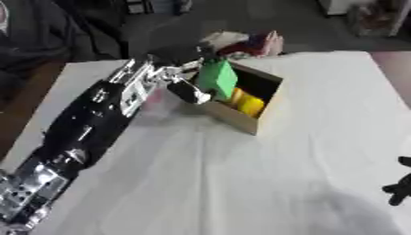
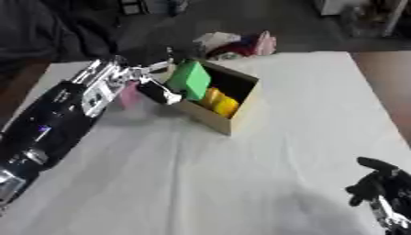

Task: Pick up objects on the table and place them in the box.

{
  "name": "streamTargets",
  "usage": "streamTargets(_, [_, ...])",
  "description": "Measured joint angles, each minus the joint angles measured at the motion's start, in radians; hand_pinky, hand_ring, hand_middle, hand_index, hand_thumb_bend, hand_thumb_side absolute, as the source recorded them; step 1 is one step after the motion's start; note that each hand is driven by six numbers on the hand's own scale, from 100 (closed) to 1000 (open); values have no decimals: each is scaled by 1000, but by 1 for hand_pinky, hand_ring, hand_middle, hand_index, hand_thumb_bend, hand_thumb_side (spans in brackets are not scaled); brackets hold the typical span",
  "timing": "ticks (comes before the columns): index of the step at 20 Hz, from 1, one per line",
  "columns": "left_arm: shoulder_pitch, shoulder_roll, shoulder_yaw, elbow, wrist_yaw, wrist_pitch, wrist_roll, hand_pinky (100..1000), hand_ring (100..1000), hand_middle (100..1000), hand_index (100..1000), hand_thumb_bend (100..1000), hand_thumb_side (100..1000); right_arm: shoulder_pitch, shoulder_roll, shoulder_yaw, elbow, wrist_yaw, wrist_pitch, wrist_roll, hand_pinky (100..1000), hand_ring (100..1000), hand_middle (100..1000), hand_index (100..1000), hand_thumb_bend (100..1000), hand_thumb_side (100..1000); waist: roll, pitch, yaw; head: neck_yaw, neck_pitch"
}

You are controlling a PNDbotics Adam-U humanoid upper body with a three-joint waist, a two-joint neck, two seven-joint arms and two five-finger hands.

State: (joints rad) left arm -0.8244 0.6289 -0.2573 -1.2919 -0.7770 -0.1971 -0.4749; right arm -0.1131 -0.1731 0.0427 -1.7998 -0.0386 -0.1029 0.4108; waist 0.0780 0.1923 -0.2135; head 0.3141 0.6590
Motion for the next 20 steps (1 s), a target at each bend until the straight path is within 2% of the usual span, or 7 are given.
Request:
streamTargets(1, [9, 17, 9, -15, 14, 5, -14, 829, 792, 844, 929, 275, 424, 0, 0, -1, 0, 0, 0, 0, 689, 468, 489, 839, 100, 423, 0, 0, 1, -1, 0])
streamTargets(2, [19, 32, 18, -24, 27, 11, -24, 795, 741, 778, 884, 244, 326, 0, 0, -3, 0, 0, 0, -1, 689, 468, 489, 839, 100, 424, 0, 0, 2, -2, 0])
streamTargets(3, [26, 41, 28, -28, 39, 19, -27, 783, 719, 751, 859, 230, 289, 0, -1, -5, 0, 1, 0, -2, 689, 468, 489, 839, 100, 425, 0, 0, 5, -4, 0])
streamTargets(6, [33, 50, 46, -22, 76, 45, 11, 722, 610, 619, 757, 188, 253, 4, -3, -5, 0, 1, 0, -4, 689, 468, 489, 839, 100, 423, 0, 0, 6, -9, 0])
streamTargets(8, [27, 46, 43, -12, 87, 53, 55, 706, 588, 594, 736, 191, 249, 6, -7, -5, 0, 1, -1, -4, 689, 468, 489, 839, 100, 424, 0, 0, 5, -9, 0])
streamTargets(15, [-35, -58, -15, 73, 9, 36, 165, 703, 602, 595, 732, 258, 271, 2, -7, -2, 6, 1, -1, 1, 689, 468, 490, 839, 100, 428, -6, 0, -15, -2, 0])
streamTargets(20, [-44, -127, -34, 159, -106, 23, 217, 746, 696, 707, 832, 319, 299, -2, -1, 2, 6, 0, 1, 7, 689, 468, 490, 839, 100, 431, -5, 0, -28, 0, -1])
